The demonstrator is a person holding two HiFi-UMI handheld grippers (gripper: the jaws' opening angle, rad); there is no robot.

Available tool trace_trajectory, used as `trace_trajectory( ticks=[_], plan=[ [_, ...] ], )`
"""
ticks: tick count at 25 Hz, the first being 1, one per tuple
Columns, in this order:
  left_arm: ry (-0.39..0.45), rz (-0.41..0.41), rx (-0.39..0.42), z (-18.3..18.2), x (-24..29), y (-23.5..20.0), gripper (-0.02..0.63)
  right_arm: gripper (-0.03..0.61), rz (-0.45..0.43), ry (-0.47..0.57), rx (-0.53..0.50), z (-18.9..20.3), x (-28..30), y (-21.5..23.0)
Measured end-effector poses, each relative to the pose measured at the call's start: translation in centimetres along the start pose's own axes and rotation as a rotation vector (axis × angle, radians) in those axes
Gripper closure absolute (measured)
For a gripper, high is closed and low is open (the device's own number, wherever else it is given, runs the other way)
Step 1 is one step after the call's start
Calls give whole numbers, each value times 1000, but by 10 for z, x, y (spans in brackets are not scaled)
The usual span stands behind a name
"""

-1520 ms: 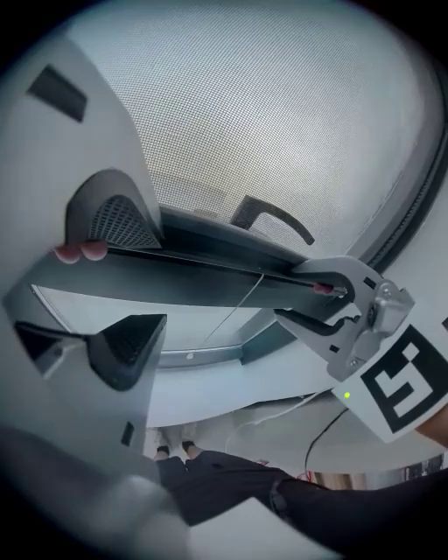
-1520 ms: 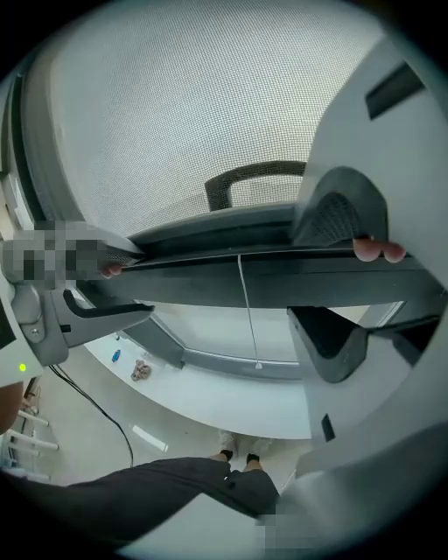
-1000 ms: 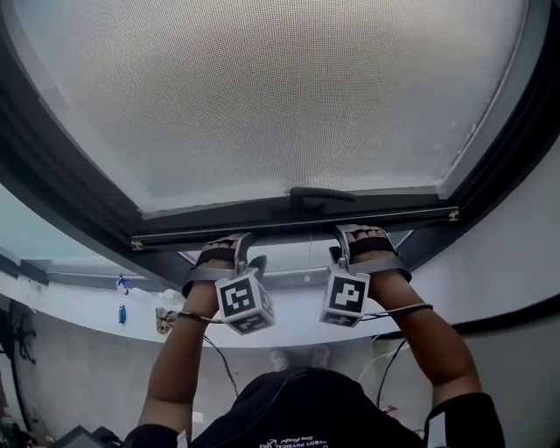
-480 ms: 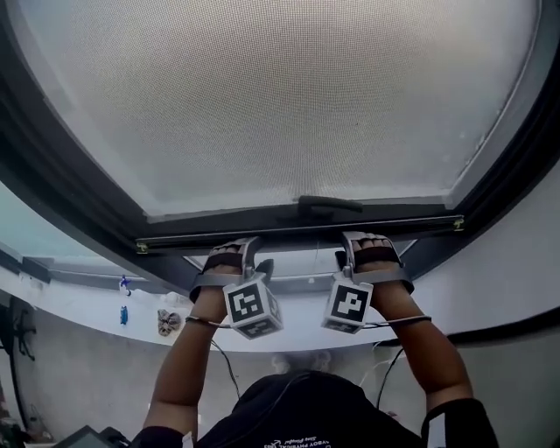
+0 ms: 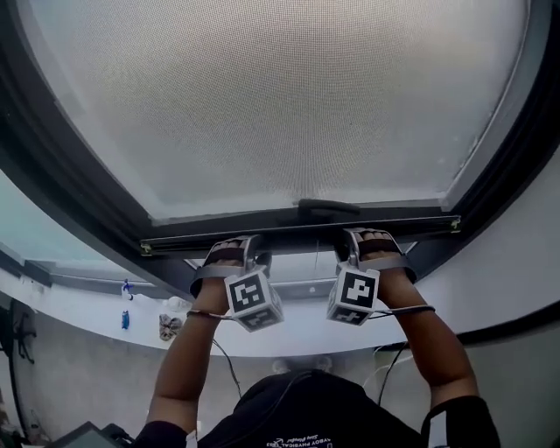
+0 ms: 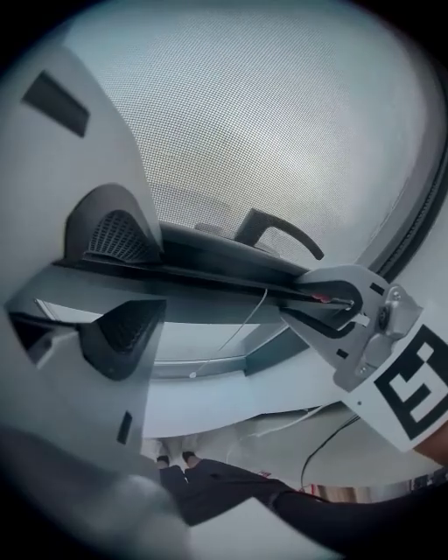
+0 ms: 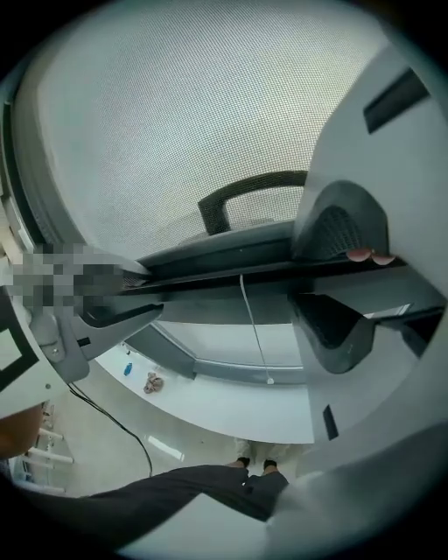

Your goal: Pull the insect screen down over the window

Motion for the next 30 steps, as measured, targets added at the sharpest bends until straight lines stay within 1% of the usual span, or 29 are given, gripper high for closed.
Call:
trace_trajectory(
  ticks=[4,9,11,13,15,17,23,25,26,28,30],
  plan=[
    [7,-16,4,-4,0,3,482,449,-2,4,-16,-4,-3,0],
    [0,-17,6,-6,-1,6,482,449,34,14,-27,-3,-5,-2],
    [3,-27,-16,-7,-2,8,480,449,57,23,-19,-2,-8,-3],
    [9,-41,-61,-7,-3,9,480,449,78,34,2,-1,-10,-3],
    [30,-61,-120,-7,-7,5,480,449,98,47,37,3,-14,-1],
    [88,-73,-206,-11,-19,1,480,449,118,74,94,6,-22,4],
    [332,-69,-556,-21,-53,-10,480,449,167,221,320,5,-53,20],
    [397,-99,-657,-23,-63,-16,480,449,185,278,401,5,-62,21],
    [423,-121,-693,-24,-69,-19,482,457,197,309,446,5,-67,23],
    [461,-164,-749,-27,-77,-22,482,506,231,368,541,8,-76,26],
    [478,-205,-799,-28,-83,-20,508,543,268,420,635,11,-83,31]
  ],
)
Point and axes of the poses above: the fingertips, and each gripper's own axes: x forward along the fingers, y to its right, z out of its underside, the point moved 5 cm from there along -x, backward along the fingers, and after that the axes turned 2 degrees about -y, right-handed, at the moved point
